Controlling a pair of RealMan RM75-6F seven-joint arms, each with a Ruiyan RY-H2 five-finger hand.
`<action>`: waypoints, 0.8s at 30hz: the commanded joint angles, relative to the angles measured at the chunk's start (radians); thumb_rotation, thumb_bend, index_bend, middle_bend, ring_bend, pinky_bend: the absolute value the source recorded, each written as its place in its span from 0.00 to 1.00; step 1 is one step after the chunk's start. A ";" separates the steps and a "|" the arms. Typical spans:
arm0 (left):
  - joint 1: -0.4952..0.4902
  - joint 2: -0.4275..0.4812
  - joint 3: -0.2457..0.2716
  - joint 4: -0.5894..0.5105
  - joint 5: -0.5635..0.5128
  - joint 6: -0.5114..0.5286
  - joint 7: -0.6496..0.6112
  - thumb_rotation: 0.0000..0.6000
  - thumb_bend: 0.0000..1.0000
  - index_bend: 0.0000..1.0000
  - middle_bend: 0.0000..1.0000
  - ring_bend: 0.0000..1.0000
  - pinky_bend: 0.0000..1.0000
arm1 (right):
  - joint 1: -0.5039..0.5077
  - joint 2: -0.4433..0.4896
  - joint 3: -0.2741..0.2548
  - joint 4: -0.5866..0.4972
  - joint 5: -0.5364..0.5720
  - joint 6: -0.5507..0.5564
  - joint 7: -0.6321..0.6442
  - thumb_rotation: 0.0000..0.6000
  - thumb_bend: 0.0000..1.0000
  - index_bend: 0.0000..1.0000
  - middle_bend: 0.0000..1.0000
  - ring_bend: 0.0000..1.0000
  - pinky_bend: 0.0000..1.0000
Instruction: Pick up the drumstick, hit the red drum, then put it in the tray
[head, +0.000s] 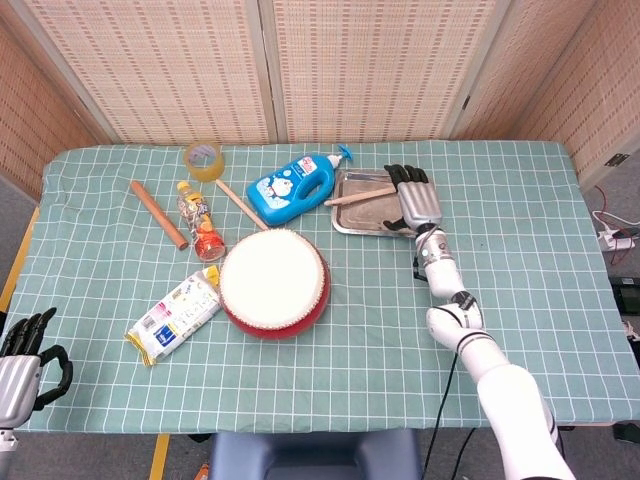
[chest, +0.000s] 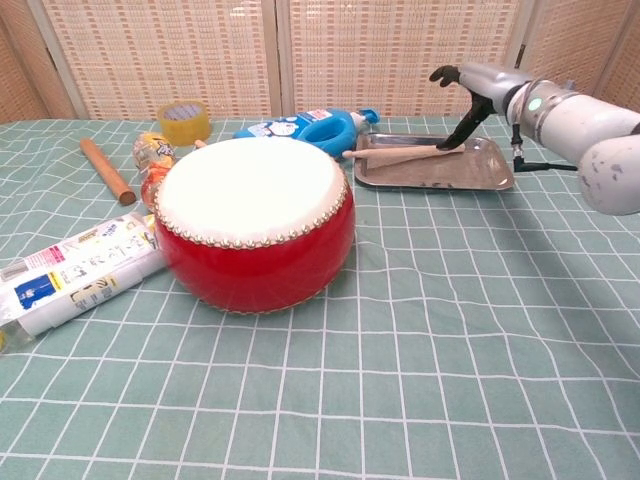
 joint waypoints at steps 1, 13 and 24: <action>-0.003 -0.002 -0.006 0.003 0.004 0.007 -0.006 1.00 0.23 0.01 0.00 0.00 0.01 | -0.151 0.131 -0.068 -0.199 -0.078 0.244 -0.055 1.00 0.28 0.30 0.23 0.24 0.29; -0.038 -0.002 -0.035 -0.018 0.018 0.009 0.018 1.00 0.23 0.01 0.00 0.00 0.01 | -0.587 0.700 -0.170 -1.200 -0.043 0.627 -0.405 1.00 0.30 0.27 0.25 0.20 0.27; -0.061 -0.001 -0.053 -0.066 0.022 0.008 0.064 1.00 0.23 0.01 0.00 0.00 0.01 | -0.853 0.868 -0.342 -1.453 -0.171 0.841 -0.371 1.00 0.30 0.03 0.12 0.01 0.00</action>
